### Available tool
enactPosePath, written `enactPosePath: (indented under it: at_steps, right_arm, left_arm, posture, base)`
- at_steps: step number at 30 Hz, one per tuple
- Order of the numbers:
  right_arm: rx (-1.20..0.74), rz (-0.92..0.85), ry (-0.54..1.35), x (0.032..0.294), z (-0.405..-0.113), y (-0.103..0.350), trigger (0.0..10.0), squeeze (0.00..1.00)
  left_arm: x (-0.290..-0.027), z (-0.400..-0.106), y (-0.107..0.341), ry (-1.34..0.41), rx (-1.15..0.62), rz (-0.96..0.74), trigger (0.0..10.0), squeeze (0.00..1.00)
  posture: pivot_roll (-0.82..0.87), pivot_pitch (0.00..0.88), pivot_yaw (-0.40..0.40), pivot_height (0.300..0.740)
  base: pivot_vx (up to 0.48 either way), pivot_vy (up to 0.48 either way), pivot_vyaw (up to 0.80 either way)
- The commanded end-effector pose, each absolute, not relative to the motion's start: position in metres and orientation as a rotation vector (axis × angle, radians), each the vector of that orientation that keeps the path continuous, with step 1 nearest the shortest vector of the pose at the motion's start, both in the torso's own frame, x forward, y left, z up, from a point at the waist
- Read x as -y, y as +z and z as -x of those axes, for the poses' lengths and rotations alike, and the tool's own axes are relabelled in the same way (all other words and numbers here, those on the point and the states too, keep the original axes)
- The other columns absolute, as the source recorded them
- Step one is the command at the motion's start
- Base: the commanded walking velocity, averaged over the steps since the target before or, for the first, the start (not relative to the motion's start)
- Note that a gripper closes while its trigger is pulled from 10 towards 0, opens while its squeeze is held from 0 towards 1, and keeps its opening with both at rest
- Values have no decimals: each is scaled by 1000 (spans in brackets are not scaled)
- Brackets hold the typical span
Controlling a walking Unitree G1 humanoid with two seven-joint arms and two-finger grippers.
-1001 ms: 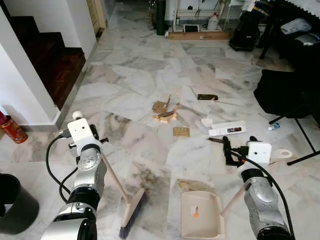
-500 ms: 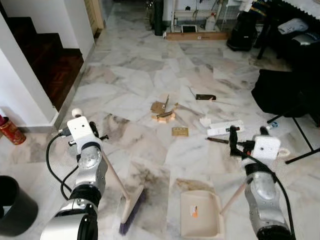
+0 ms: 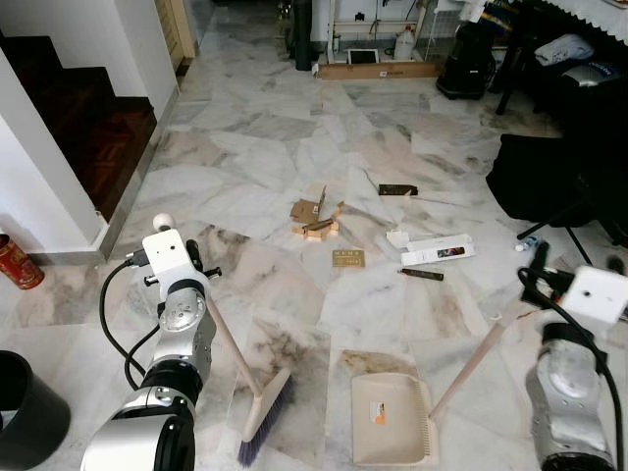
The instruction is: Sweep floor
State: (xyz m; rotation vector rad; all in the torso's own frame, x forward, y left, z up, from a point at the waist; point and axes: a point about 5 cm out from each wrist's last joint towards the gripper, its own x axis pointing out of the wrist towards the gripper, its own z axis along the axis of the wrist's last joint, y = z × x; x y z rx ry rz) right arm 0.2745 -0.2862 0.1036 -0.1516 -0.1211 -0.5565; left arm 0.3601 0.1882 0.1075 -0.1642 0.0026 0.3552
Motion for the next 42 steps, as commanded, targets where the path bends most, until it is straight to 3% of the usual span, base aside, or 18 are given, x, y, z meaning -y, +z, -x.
enactPosePath:
  at_steps: [1,2,10,20,30,42]
  right_arm:
    - [96,143,-568,292,-272,100,10000,1000]
    - [91,144,-569,293,-272,99,10000,43]
    - [28,72,-651,300,-268,89,10000,0]
    - [-46,-147,-589,292,-274,67,10000,0]
    - [-16,-150,-463,280,-285,72,10000,0]
    - [-137,-99,-419,277,-291,55,10000,0]
  left_arm:
    - [-188,-365,118,341,44,156,10000,0]
    - [-188,-365,118,340,44,155,10000,0]
    - [-191,-365,119,335,48,150,10000,0]
    - [-191,-366,121,325,57,142,10000,0]
    - [-191,-367,124,324,66,139,10000,0]
    - [-192,-366,121,326,55,138,10000,0]
  posture:
    - [-96,3,18,740]
    - [-95,0,19,740]
    - [-88,0,19,740]
    - [-81,0,27,740]
    - [-80,0,31,740]
    - [-65,4,30,740]
  base:
    - [0,0,0]
    - [0,0,0]
    - [0,0,0]
    - [0,0,0]
    - [0,0,0]
    - [0,0,0]
